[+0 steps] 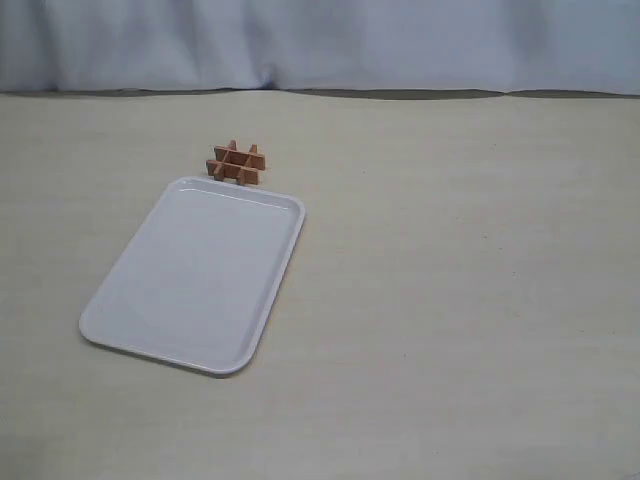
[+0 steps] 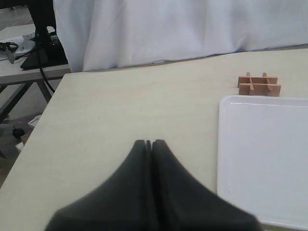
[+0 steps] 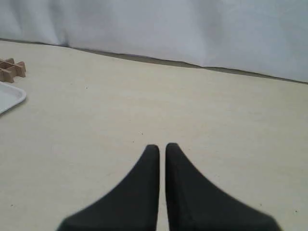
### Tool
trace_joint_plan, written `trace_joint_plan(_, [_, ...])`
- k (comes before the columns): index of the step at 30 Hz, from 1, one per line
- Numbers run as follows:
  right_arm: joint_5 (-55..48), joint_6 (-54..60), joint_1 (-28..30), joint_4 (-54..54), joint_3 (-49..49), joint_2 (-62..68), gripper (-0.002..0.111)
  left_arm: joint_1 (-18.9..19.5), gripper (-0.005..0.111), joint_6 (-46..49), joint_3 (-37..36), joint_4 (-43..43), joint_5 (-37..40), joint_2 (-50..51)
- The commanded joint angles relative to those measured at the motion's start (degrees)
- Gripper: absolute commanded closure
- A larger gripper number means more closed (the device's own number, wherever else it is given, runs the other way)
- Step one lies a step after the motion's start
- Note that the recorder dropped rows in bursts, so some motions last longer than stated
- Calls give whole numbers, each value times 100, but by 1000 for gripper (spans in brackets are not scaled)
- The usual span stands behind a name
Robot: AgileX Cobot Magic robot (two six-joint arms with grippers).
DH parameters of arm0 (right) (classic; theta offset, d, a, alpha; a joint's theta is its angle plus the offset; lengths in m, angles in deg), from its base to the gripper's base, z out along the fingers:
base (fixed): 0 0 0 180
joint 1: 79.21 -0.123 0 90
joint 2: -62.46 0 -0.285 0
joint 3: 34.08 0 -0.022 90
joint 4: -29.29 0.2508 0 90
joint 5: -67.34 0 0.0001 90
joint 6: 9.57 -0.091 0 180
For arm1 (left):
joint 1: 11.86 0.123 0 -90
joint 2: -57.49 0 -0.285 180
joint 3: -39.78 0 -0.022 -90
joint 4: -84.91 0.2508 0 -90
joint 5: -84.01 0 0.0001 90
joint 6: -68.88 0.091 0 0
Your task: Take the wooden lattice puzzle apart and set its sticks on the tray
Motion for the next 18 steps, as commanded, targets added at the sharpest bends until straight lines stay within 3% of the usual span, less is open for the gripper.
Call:
trace_joint_plan(1, [22,9,-11,-36,17,-37,104,-1,107,6,-11,-15,-94,-10])
trace_joint_plan(5, [57,24,-11,-560,17,-37,104,-1,107,6,-11,-15,-94,-10])
trace_joint_plan(18, [294,24,-11,-562,17,-37,104,-1,107,6,-11,-15,-94,-10])
